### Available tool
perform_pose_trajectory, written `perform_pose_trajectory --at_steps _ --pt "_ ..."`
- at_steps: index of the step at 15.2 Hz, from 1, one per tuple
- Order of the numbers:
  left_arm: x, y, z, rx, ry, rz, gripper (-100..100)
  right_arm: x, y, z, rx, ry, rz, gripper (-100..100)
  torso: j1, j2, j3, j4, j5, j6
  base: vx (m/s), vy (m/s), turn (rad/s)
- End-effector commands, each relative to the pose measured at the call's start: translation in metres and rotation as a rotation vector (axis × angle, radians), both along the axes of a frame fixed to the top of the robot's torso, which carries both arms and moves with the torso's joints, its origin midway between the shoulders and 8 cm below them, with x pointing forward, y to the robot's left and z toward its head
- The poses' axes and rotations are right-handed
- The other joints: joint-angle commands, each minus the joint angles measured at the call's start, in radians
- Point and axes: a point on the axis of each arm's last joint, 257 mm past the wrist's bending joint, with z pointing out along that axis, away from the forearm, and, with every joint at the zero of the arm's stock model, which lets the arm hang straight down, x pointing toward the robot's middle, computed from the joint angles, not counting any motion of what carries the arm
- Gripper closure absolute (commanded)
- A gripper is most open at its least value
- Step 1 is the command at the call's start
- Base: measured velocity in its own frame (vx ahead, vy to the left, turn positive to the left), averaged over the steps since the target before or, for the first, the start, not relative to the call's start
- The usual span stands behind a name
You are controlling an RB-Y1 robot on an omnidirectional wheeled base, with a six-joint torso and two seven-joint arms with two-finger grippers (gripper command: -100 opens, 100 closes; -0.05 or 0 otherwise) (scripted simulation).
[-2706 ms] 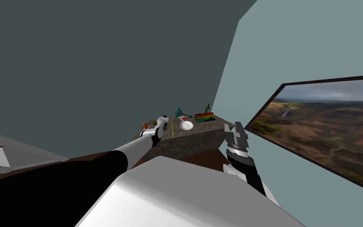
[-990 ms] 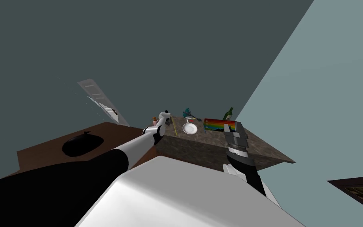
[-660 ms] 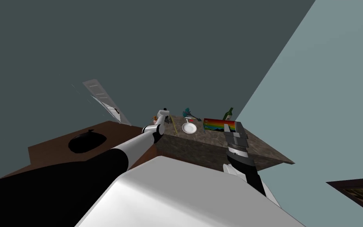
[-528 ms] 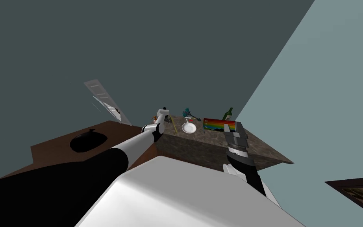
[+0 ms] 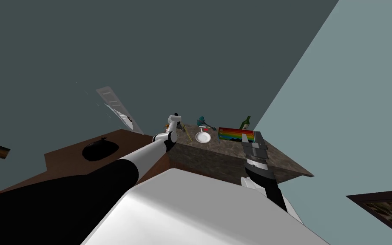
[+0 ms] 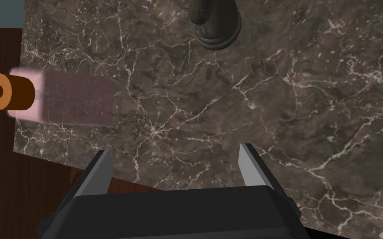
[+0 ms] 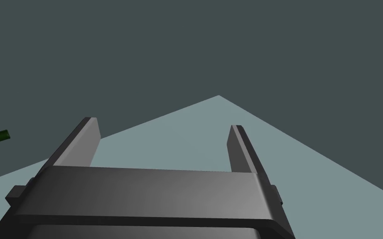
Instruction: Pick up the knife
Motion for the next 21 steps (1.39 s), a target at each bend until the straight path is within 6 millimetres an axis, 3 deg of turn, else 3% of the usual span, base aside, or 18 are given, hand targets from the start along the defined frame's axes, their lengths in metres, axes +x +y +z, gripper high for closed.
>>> perform_pose_trajectory --at_steps 1,9,17,18,21 --pt "0.002 0.001 0.008 -0.021 -0.025 0.035 -100 0.000 0.000 0.000 0.000 0.000 0.000 0 0.000 0.000 0.000 0.000 0.000 0.000 -0.030 -0.069 0.027" --pt "0.000 -0.009 0.019 -0.126 -0.062 0.145 -100 0.000 0.000 0.000 0.000 0.000 0.000 0 -0.003 0.001 0.000 0.000 0.000 0.001 -0.038 -0.071 0.029" --pt "-0.026 -0.034 -0.004 -0.239 0.024 0.212 -100 0.000 0.000 0.000 0.000 0.000 0.000 0 -0.010 -0.001 -0.001 -0.001 -0.002 0.001 -0.029 -0.151 0.034" --pt "-0.021 -0.029 0.000 -0.219 0.005 0.199 -100 0.000 0.000 0.000 0.000 0.000 0.000 0 -0.011 -0.001 -0.001 -0.001 -0.002 0.002 -0.020 -0.123 0.032" --pt "-0.018 -0.030 -0.013 -0.234 -0.011 0.190 -100 0.000 0.000 0.000 0.000 0.000 0.000 0 0.000 -0.002 -0.001 -0.001 0.000 0.001 -0.004 0.008 0.057"
